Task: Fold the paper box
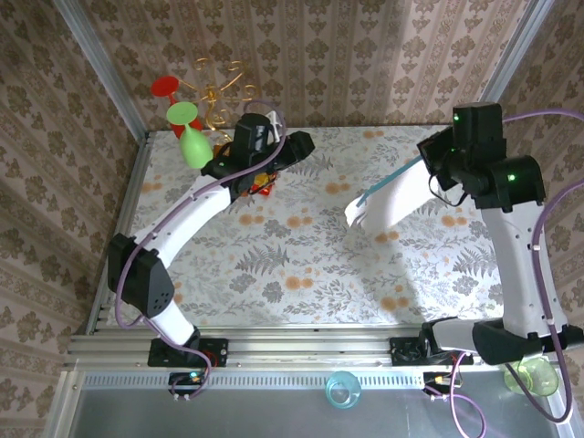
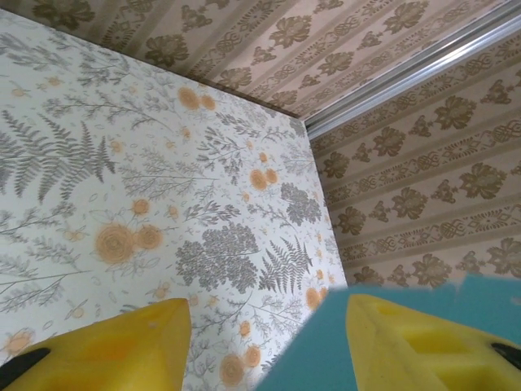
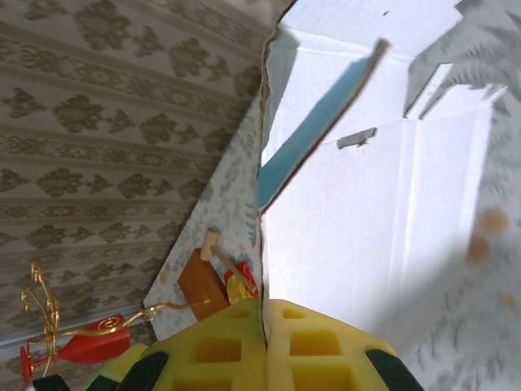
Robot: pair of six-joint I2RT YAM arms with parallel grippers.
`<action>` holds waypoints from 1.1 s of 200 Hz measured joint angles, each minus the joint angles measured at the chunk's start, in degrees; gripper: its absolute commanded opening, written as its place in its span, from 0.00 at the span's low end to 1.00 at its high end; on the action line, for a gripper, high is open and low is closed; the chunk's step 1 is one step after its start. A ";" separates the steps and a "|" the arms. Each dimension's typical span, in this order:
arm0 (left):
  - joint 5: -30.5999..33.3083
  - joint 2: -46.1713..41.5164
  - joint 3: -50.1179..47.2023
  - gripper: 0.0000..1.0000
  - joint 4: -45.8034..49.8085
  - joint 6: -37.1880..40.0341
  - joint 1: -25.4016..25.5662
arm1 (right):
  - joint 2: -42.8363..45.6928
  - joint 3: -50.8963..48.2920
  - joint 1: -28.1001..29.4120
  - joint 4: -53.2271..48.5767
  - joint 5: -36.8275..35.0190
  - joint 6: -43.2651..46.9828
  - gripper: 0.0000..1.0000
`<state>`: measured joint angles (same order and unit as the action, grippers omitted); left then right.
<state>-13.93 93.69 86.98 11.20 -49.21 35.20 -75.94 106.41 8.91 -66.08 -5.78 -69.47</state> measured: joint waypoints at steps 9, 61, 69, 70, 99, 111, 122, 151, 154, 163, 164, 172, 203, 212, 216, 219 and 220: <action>0.00 -0.57 0.00 0.51 0.90 -0.02 -0.44 | -2.03 1.20 0.37 -2.27 -0.02 -4.00 0.00; 0.04 -4.00 0.00 0.46 10.16 -3.37 -3.43 | -24.09 1.05 0.70 0.28 3.32 -19.93 0.00; -0.09 -4.39 0.02 0.46 11.63 -3.93 -3.54 | -26.93 0.46 0.74 1.68 3.93 -21.49 0.00; -0.09 -4.44 0.02 0.45 11.74 -3.96 -3.54 | -27.15 0.39 0.74 1.73 4.00 -21.62 0.00; -1.16 -5.22 -0.24 0.43 14.36 -7.26 -3.21 | -30.42 -2.89 1.11 5.53 5.44 -25.31 0.00; -1.25 -5.27 -0.61 0.43 14.32 -8.87 -2.69 | -30.40 -3.82 1.11 6.69 5.86 -26.32 0.00; -1.25 -5.16 -0.96 0.45 14.10 -10.75 -1.84 | -30.40 -4.61 1.11 8.11 6.23 -26.88 0.00; -1.27 -2.95 -0.90 0.46 12.39 -14.97 0.79 | -30.36 -7.61 1.11 11.19 6.69 -28.04 0.00; -1.27 -2.40 -0.81 0.46 12.28 -15.34 0.96 | -30.32 -7.98 1.11 11.50 6.71 -28.11 0.00; -1.29 -0.90 -0.48 0.46 11.98 -16.26 1.46 | -30.25 -8.98 1.11 12.48 6.78 -28.28 0.00; -1.29 -0.72 -0.44 0.46 11.96 -16.35 1.51 | -30.23 -9.09 1.11 12.63 6.80 -28.30 0.00; -1.29 0.94 -0.04 0.46 11.54 -17.16 1.70 | -30.05 -10.08 1.11 13.64 6.95 -28.46 0.00; -1.27 5.79 1.05 0.48 11.45 -19.26 1.90 | -28.55 -13.00 1.11 17.05 7.61 -28.55 0.00; -1.29 6.47 1.05 0.48 11.34 -19.89 1.90 | -28.20 -13.46 1.11 17.53 7.72 -28.70 0.00; -1.29 6.69 1.05 0.48 11.23 -20.15 1.92 | -28.02 -13.66 1.11 17.81 7.74 -28.72 0.00; -1.29 6.82 1.05 0.48 11.06 -20.33 1.95 | -27.93 -13.84 1.11 18.03 7.76 -28.74 0.00; -1.29 6.88 1.05 0.48 11.02 -20.41 1.97 | -27.91 -13.88 1.11 18.12 7.74 -28.74 0.00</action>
<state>-15.22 100.57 88.03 22.22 -69.63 37.17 -103.85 92.53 10.02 -47.97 1.96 -98.21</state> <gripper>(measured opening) 0.480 0.043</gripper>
